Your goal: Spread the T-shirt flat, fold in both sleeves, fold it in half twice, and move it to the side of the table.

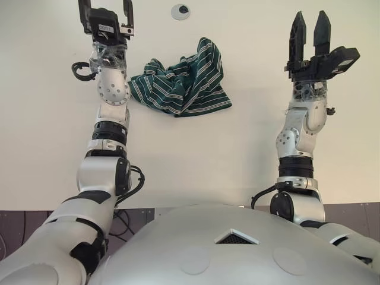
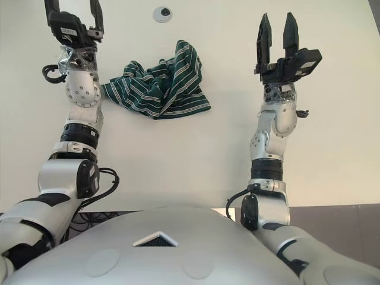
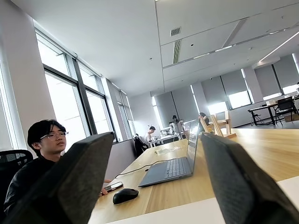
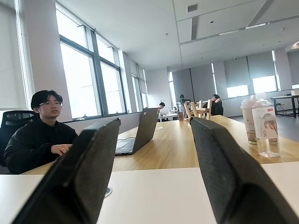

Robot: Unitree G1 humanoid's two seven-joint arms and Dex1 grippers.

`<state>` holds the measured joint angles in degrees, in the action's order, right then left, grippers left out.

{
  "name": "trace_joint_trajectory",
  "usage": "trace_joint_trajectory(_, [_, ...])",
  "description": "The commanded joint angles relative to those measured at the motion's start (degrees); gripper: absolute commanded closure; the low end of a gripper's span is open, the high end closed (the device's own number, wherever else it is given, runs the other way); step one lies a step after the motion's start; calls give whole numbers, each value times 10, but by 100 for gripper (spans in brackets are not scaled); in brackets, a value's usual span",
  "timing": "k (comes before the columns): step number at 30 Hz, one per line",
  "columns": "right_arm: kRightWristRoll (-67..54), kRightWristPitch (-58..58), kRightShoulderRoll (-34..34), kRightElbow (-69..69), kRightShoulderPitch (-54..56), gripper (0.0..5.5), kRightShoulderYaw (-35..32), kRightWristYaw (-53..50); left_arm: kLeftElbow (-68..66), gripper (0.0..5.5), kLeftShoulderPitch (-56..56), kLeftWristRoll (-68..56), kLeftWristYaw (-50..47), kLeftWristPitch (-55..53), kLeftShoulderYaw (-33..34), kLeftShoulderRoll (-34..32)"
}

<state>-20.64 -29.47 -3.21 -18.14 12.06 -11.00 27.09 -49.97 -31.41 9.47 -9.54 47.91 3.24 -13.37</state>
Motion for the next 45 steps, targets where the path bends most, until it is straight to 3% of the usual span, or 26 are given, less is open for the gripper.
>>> trace_joint_trajectory(1, [7, -3, -5, 6, 4, 277, 2, -6, -3, 210, -8, -7, 9, 2, 0, 1])
trace_joint_trajectory(34, [17, -2, -2, 3, 2, 277, 13, -15, -5, 210, -9, -26, 38, 0, 1, 4])
trace_joint_trajectory(45, [96, -32, -2, -43, 19, 277, 67, -19, 22, 210, 11, -123, 209, 15, -11, 19])
